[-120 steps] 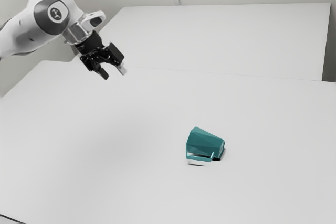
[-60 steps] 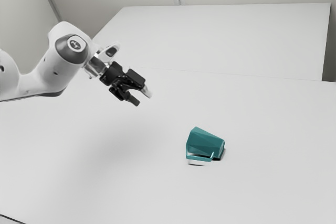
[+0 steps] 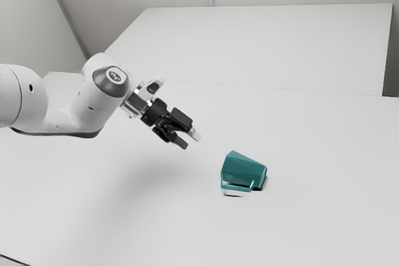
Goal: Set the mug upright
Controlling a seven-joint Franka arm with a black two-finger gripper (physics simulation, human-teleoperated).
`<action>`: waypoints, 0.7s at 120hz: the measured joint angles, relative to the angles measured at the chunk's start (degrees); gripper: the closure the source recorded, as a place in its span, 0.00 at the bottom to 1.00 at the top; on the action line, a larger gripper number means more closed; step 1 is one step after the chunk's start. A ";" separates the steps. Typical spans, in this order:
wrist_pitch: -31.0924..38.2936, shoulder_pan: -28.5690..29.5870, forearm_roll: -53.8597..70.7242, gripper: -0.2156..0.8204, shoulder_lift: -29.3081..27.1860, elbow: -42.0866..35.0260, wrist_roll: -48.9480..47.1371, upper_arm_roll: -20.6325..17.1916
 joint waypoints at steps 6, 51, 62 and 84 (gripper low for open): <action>0.35 -0.55 -0.30 0.23 0.51 0.03 0.58 0.00; 2.03 -2.49 -5.83 0.23 4.20 0.44 4.63 -0.07; 2.20 -3.27 -7.20 0.23 4.76 0.39 5.60 -0.09; 2.55 -4.66 -10.17 0.23 6.46 0.45 7.75 -0.12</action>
